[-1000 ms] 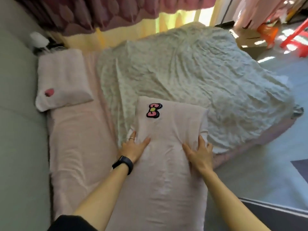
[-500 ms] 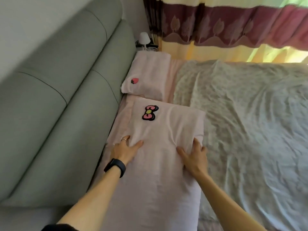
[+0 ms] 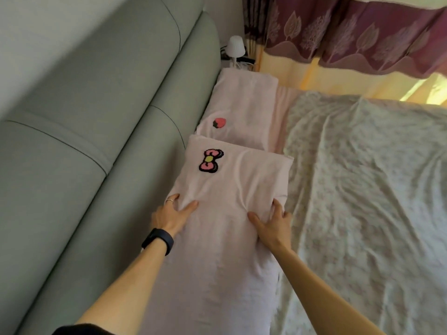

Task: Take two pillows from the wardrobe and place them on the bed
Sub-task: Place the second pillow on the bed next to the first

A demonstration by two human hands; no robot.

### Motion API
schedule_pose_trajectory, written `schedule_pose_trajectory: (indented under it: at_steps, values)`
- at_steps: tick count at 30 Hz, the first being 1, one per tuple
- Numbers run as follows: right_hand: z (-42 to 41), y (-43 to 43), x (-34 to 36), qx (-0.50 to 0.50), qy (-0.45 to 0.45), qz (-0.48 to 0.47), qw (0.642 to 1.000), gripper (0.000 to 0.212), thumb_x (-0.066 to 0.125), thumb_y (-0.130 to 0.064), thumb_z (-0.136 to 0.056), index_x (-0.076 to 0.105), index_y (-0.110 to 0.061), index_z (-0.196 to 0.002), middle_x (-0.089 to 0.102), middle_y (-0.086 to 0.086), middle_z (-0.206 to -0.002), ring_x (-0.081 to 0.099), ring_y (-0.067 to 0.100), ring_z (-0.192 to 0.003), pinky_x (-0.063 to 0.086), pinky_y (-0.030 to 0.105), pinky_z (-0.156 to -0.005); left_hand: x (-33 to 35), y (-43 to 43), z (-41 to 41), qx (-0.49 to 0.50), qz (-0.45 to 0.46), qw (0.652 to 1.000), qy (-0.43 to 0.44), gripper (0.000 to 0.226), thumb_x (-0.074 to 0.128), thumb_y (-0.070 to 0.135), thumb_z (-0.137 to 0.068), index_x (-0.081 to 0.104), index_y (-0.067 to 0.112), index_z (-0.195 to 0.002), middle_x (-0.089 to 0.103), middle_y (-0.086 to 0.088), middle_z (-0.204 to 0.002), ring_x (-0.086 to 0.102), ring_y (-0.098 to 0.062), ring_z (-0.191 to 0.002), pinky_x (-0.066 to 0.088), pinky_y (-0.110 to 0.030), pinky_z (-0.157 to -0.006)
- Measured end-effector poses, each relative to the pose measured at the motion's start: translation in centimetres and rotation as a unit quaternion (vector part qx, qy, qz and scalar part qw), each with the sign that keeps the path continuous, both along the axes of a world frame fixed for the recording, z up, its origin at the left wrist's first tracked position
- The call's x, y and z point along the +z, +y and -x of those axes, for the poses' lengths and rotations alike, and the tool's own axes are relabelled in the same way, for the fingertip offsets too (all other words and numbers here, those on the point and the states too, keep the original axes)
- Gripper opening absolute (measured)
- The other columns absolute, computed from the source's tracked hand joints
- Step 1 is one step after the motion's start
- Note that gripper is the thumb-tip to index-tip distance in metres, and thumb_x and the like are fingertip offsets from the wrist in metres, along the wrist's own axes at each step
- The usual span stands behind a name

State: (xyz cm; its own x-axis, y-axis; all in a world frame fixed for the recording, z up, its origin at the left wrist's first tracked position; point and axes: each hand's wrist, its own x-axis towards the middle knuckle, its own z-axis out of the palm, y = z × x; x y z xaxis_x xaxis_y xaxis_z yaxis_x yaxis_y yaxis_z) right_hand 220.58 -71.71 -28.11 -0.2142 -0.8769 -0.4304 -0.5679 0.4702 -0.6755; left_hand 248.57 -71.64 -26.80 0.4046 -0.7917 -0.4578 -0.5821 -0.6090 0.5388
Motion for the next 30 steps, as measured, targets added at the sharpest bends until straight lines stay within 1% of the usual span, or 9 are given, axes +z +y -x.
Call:
schedule_pose_trajectory:
  at_steps: [3,6,10,13,16,19,22,26,30]
  values:
    - [-1.5,-2.6,-2.1,0.028,0.022,-0.038,0.999,0.098,0.06,-0.073,-0.08,0.016,-0.032,-0.158,0.02,0.011,-0.162,0.037,0.04,-0.141,0.036,0.052,-0.114,-2.0,-2.0,-1.5,0.009,-0.043,0.995,-0.086,0.089,0.04,0.089,-0.072,0.04,0.038,-0.145,0.05,-0.007,-0.143,0.042,-0.034,-0.13,0.036,-0.048,-0.106]
    - [-2.4,-3.5,-5.0,0.055,0.097,-0.111,0.987,0.101,0.04,-0.085,-0.082,0.003,-0.033,-0.16,0.005,0.007,-0.169,0.025,0.043,-0.148,0.029,0.059,-0.115,-4.7,-2.8,-1.7,-0.023,-0.103,0.978,-0.178,0.076,0.037,0.077,-0.084,0.035,0.037,-0.148,0.033,-0.011,-0.152,0.026,-0.033,-0.138,0.021,-0.053,-0.108]
    - [-4.0,-1.9,-9.0,0.107,0.157,-0.111,0.975,0.096,0.035,-0.082,-0.085,0.007,-0.029,-0.16,0.005,0.006,-0.169,0.011,0.035,-0.153,0.021,0.053,-0.121,-9.4,-2.4,-0.7,-0.072,-0.117,0.976,-0.169,0.069,0.04,0.064,-0.091,0.028,0.033,-0.152,0.017,-0.009,-0.161,0.012,-0.03,-0.147,0.014,-0.052,-0.115]
    - [-5.6,-1.6,-12.0,0.176,0.184,-0.09,0.963,0.089,0.03,-0.081,-0.087,0.01,-0.032,-0.159,-0.003,0.0,-0.17,-0.002,0.031,-0.155,0.014,0.048,-0.122,-13.2,-1.7,0.0,-0.105,-0.067,0.981,-0.149,0.071,0.041,0.063,-0.093,0.021,0.034,-0.154,0.013,-0.011,-0.163,0.011,-0.031,-0.149,0.015,-0.051,-0.118]
    - [-7.9,-2.2,-15.1,0.231,0.21,-0.028,0.95,0.083,0.023,-0.082,-0.087,0.005,-0.042,-0.158,-0.011,-0.002,-0.169,-0.017,0.03,-0.153,0.002,0.054,-0.124,-17.4,-0.8,0.0,-0.138,-0.028,0.981,-0.136,0.073,0.041,0.064,-0.093,0.014,0.039,-0.155,0.005,-0.008,-0.165,0.005,-0.031,-0.151,0.01,-0.054,-0.119]
    - [-8.8,-1.8,-18.7,0.289,0.231,0.011,0.929,0.078,0.023,-0.084,-0.086,-0.005,-0.055,-0.154,-0.021,-0.006,-0.167,-0.024,0.031,-0.152,-0.007,0.067,-0.113,-21.7,1.9,0.0,-0.142,-0.02,0.98,-0.137,0.076,0.036,0.07,-0.089,0.002,0.046,-0.153,-0.006,-0.002,-0.166,-0.001,-0.031,-0.151,0.004,-0.06,-0.117]
    - [-7.9,-0.6,-22.7,0.339,0.258,-0.031,0.904,0.077,0.019,-0.087,-0.086,-0.015,-0.059,-0.149,-0.033,-0.011,-0.162,-0.033,0.028,-0.148,-0.005,0.081,-0.108,-25.3,4.7,-0.1,-0.139,-0.019,0.977,-0.158,0.078,0.021,0.078,-0.085,-0.004,0.047,-0.153,-0.011,-0.002,-0.165,-0.009,-0.032,-0.151,-0.003,-0.067,-0.112]
    - [-8.1,-0.5,-25.9,0.339,0.28,-0.068,0.896,0.076,0.01,-0.09,-0.083,-0.023,-0.061,-0.145,-0.042,-0.013,-0.157,-0.04,0.026,-0.145,-0.009,0.083,-0.103,-28.3,5.0,0.2,-0.154,-0.05,0.969,-0.188,0.081,0.005,0.082,-0.083,-0.016,0.043,-0.151,-0.021,-0.004,-0.163,-0.017,-0.032,-0.149,-0.006,-0.068,-0.113]
    - [-8.6,-1.5,-24.6,0.364,0.282,-0.119,0.88,0.077,0.004,-0.093,-0.078,-0.032,-0.063,-0.139,-0.051,-0.014,-0.15,-0.045,0.027,-0.141,-0.014,0.083,-0.1,-28.0,4.2,0.1,-0.164,-0.107,0.963,-0.187,0.079,-0.002,0.083,-0.08,-0.035,0.045,-0.141,-0.036,-0.001,-0.157,-0.027,-0.028,-0.146,-0.01,-0.067,-0.112]
